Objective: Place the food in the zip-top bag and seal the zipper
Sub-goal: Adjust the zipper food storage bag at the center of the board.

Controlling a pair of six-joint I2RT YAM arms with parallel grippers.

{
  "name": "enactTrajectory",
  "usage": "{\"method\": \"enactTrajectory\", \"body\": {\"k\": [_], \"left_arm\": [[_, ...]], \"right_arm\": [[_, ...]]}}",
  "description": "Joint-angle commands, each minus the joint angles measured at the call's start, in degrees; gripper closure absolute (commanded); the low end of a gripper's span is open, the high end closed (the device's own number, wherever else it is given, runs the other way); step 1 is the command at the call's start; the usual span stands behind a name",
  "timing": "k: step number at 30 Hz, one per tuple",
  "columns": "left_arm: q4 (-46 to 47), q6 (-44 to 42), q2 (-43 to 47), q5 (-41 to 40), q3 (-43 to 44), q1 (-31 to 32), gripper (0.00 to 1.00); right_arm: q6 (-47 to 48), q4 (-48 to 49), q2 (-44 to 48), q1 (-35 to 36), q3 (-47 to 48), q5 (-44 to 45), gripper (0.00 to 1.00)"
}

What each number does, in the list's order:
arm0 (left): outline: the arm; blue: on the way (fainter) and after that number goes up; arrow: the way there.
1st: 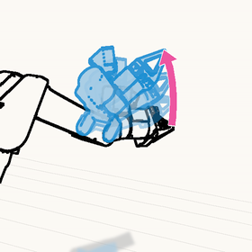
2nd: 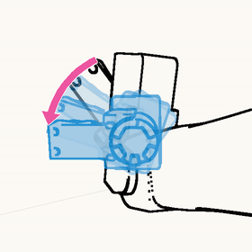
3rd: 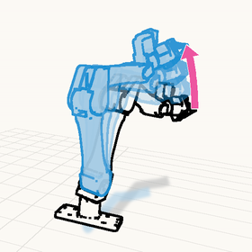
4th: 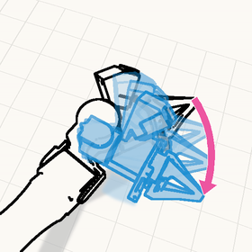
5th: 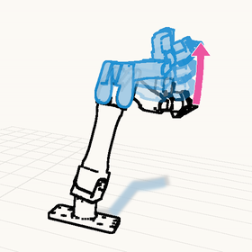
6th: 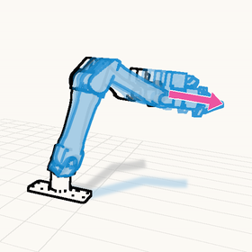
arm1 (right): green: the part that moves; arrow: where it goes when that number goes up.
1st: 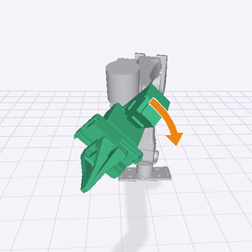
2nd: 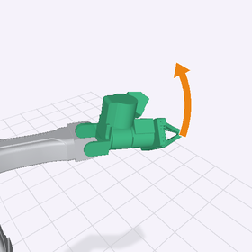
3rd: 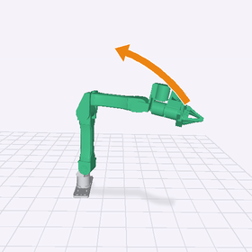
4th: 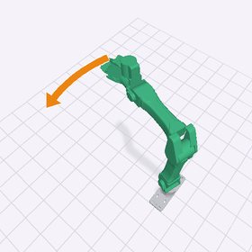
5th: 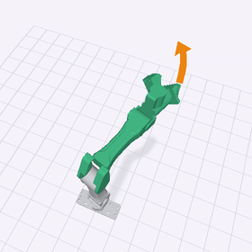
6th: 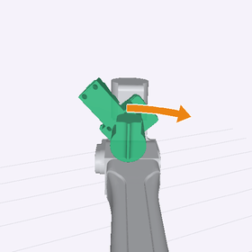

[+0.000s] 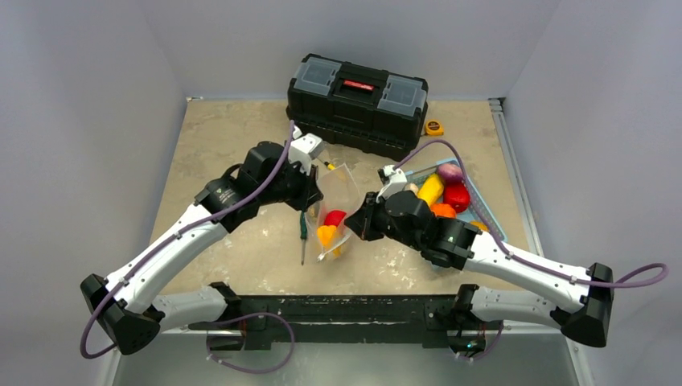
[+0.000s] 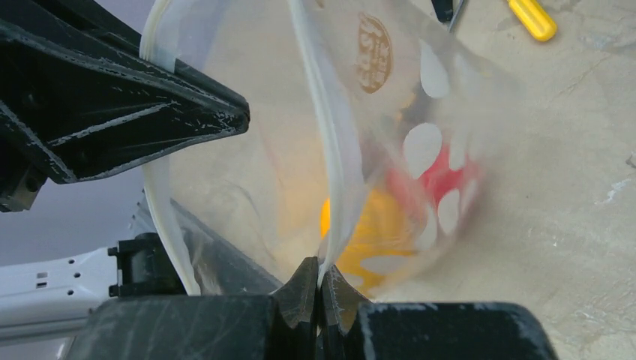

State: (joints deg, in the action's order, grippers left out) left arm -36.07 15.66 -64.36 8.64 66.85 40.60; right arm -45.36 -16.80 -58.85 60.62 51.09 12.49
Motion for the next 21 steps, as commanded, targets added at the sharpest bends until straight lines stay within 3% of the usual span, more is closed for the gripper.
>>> {"method": "enactTrajectory", "body": {"k": [1, 6, 10, 14, 17, 21], "left_arm": [[-1.25, -0.09, -1.38, -0.31, 5.95, -0.05, 1.0], [1.92, 0.38, -0.03, 1.01, 3.68, -0.06, 1.0], [-1.02, 0.34, -2.58, -1.02, 5.5, -0.09, 1.0], [-3.44, 0.64, -5.97, -0.94, 7.25, -0.01, 1.0], [-3.81, 0.69, -6.8, -0.8, 7.5, -0.04, 1.0], [-3.82, 0.69, -7.21, -1.05, 7.5, -0.08, 1.0]], "right_arm": [[0.74, 2.53, 2.35, -0.13, 3.11, -0.85, 1.0], [1.76, 0.43, 1.81, -0.15, 4.53, -0.02, 0.99], [1.49, -0.46, 2.15, -0.15, 3.17, -0.01, 0.73], [2.75, -3.77, 2.0, -0.15, 4.92, 1.49, 0.32], [3.79, -6.61, 2.13, -0.16, 7.38, 3.17, 0.18], [4.44, -8.98, 3.6, -0.22, 9.28, 4.82, 0.09]]}}
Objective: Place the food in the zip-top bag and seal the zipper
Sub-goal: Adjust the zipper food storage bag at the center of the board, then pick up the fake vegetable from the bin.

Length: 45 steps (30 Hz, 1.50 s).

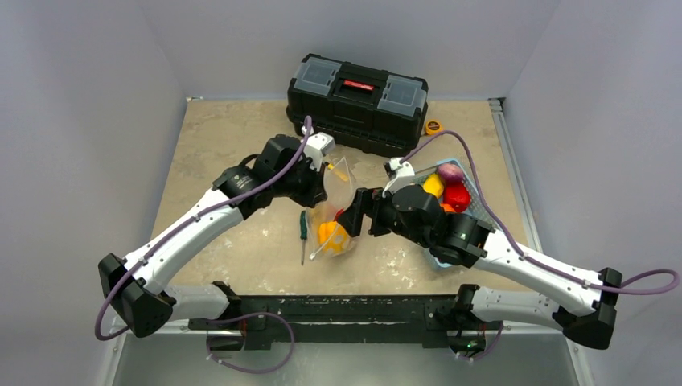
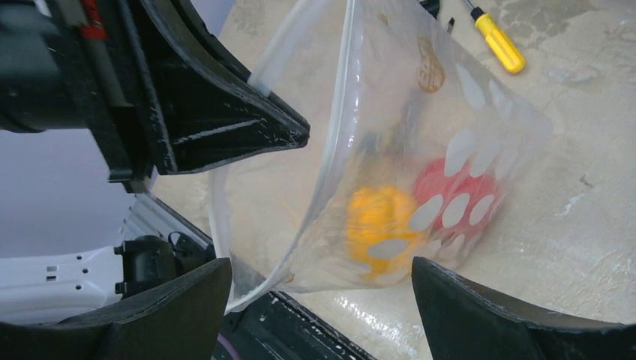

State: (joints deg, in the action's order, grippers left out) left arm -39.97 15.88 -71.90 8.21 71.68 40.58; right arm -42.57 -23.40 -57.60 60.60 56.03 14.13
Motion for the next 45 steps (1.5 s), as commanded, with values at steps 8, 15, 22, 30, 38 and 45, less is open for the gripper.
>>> {"method": "enactTrajectory", "body": {"k": [8, 15, 22, 30, 38, 45], "left_arm": [[-1.21, 0.64, -1.71, -0.49, 3.54, -0.03, 1.0], [-1.58, 0.7, -2.73, -0.25, 3.79, -0.05, 1.0], [-2.17, 0.72, -3.84, -0.24, 4.17, -0.04, 1.0], [-2.25, 0.82, -4.66, 0.23, 4.43, -0.06, 1.0], [-2.58, 0.82, -4.92, 0.41, 4.63, -0.01, 1.0], [-2.55, 0.73, -4.81, 0.2, 4.7, -0.05, 1.0]], "right_arm": [[2.68, -5.5, 7.4, -0.13, 5.97, 7.08, 0.01], [2.72, -8.94, 10.76, -0.15, 4.9, 14.79, 0.01], [2.03, -7.12, 17.91, -0.17, -0.1, 22.32, 0.01], [-1.1, -8.32, 20.83, -0.62, -6.89, 31.97, 0.01], [1.67, -5.0, 13.37, -16.53, -9.77, 17.67, 0.02], [7.89, -2.23, 6.01, -32.76, -7.88, 0.71, 0.01]]}}
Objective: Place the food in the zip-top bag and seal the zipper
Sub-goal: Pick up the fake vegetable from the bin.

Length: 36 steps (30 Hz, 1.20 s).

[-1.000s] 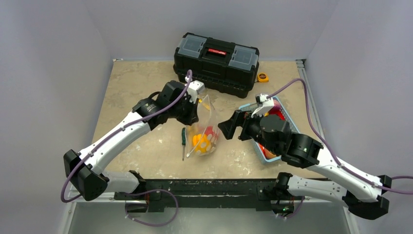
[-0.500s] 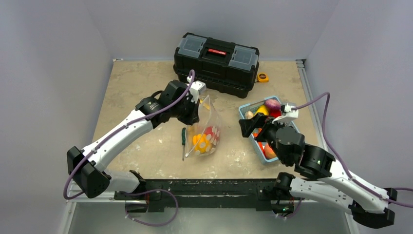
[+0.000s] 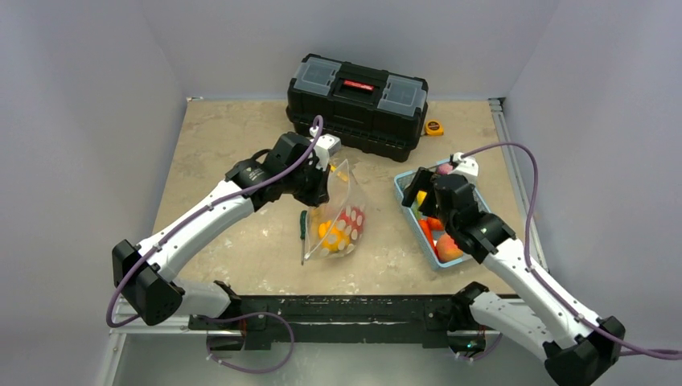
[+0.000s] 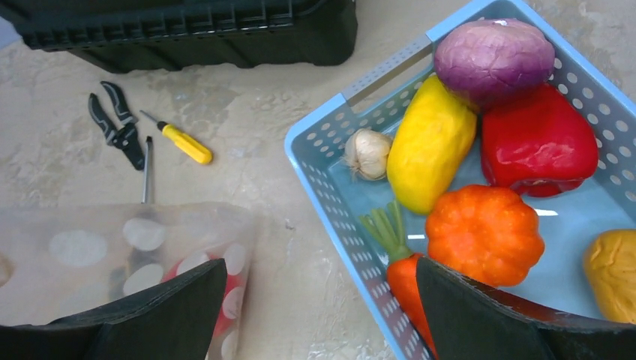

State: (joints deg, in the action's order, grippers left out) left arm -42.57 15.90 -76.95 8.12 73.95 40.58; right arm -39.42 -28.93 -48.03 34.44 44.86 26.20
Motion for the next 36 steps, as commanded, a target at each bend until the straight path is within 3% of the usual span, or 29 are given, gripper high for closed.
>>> {"method": "enactTrajectory", "body": {"k": [1, 6, 10, 17, 22, 29, 36], "left_arm": [[-0.19, 0.71, -0.06, 0.59, 2.61, -0.02, 1.0], [0.08, 0.84, 0.48, 0.57, 2.3, -0.06, 1.0], [-0.41, 0.9, -0.05, 1.5, 2.78, -0.03, 1.0], [-0.38, 1.07, -0.09, 1.29, 2.65, -0.05, 1.0], [-0.46, 0.89, -0.38, 1.57, 2.85, 0.0, 1.0], [-0.29, 1.11, -1.09, 3.39, 3.16, -0.05, 1.0], [-0.32, 1.33, -0.35, 3.36, 3.04, -0.02, 1.0]], "right_arm": [[5.47, 3.15, -5.41, -8.36, 4.49, -13.88, 0.01], [4.03, 3.13, -10.03, -10.53, 7.26, -17.72, 0.01], [4.26, -1.28, -13.15, -10.53, 10.85, -9.89, 0.01], [7.23, 0.92, -14.28, -11.25, 8.14, 2.44, 0.01], [7.67, 5.39, -20.82, -19.28, 5.21, -3.03, 0.01], [9.29, 9.77, -27.2, -21.18, 8.59, 2.23, 0.01], [10.36, 14.31, -31.44, -24.24, 10.91, 0.18, 0.01]]}}
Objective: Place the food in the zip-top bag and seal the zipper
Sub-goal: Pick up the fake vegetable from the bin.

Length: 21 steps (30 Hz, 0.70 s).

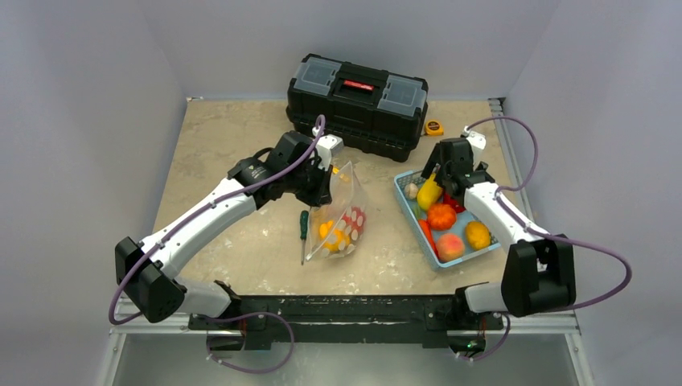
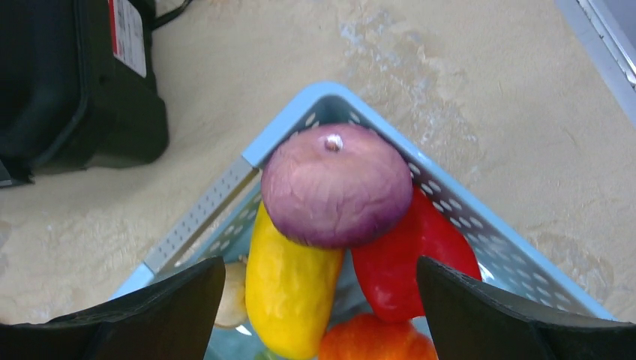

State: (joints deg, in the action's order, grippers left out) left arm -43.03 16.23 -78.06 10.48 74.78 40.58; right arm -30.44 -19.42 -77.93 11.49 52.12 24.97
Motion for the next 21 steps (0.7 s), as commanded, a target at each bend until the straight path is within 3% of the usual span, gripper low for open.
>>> {"method": "enactTrajectory", "body": {"k": [1, 21], "left_arm": [[0.18, 0.95, 0.88, 0.95, 2.23, -0.06, 1.0], [-0.04, 1.09, 1.35, 1.53, 2.32, -0.03, 1.0]], "right_arm": [[1.58, 4.96, -2.39, -1.7, 4.12, 1.42, 0.01], [4.03, 6.95, -13.46, -5.77, 8.55, -1.07, 0.01]]}}
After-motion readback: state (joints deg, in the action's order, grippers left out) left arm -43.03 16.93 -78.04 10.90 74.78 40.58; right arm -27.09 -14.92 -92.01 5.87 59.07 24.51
